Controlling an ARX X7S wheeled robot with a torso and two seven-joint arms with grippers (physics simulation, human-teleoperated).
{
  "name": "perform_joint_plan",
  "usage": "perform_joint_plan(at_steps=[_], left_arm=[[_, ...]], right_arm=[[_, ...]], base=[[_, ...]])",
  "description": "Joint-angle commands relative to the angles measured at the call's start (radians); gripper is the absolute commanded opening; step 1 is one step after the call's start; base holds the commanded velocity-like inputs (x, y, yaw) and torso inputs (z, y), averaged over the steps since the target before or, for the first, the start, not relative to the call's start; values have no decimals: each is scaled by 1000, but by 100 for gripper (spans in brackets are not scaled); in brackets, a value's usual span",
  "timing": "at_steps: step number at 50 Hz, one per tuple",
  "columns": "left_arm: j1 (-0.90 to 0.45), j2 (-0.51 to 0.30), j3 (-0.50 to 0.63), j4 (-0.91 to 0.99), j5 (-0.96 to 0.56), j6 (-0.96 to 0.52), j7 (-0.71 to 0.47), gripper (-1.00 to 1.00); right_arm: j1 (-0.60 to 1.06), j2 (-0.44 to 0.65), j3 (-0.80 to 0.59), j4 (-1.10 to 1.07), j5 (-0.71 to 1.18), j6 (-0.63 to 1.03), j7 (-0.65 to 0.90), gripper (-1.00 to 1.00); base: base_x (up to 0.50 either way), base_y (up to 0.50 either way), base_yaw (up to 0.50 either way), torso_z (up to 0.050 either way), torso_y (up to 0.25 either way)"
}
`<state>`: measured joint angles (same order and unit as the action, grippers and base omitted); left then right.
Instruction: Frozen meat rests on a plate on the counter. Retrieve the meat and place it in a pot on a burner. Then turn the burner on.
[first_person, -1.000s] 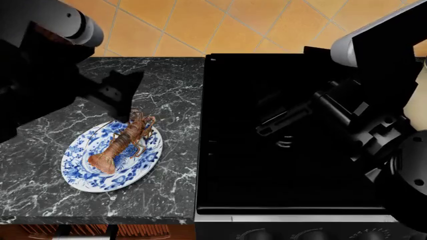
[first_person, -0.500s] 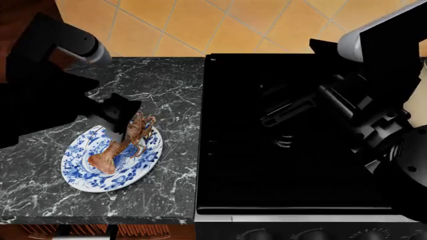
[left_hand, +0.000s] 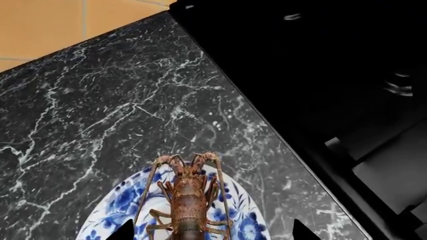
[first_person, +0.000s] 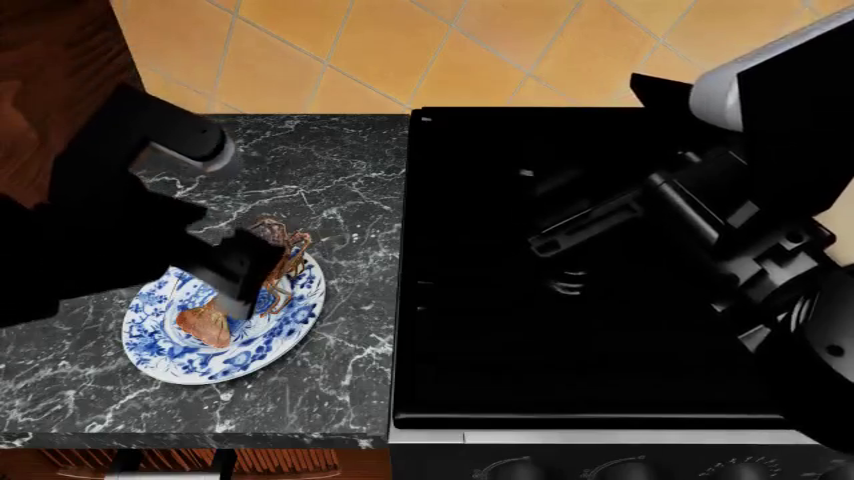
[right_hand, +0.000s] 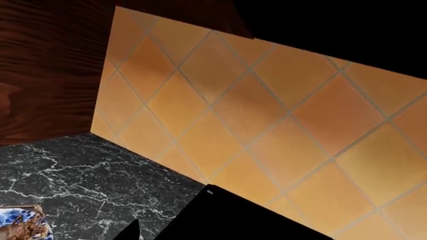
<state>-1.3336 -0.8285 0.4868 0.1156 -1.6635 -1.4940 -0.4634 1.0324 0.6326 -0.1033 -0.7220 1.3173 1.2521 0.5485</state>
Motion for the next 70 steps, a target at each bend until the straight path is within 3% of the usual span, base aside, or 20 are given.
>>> perform_joint_plan(at_steps=[1,70], left_arm=[[0,-12,48,10,28,6,5,100],[41,-11,253,-33,228,101,130,100]], right_arm=[[-9,9,-1,-9,-8,-18,-10,100],[-22,22,-41,-7,-48,-87,-44,100]], base=[[0,0,0,0,0],[0,0,0,0,0]])
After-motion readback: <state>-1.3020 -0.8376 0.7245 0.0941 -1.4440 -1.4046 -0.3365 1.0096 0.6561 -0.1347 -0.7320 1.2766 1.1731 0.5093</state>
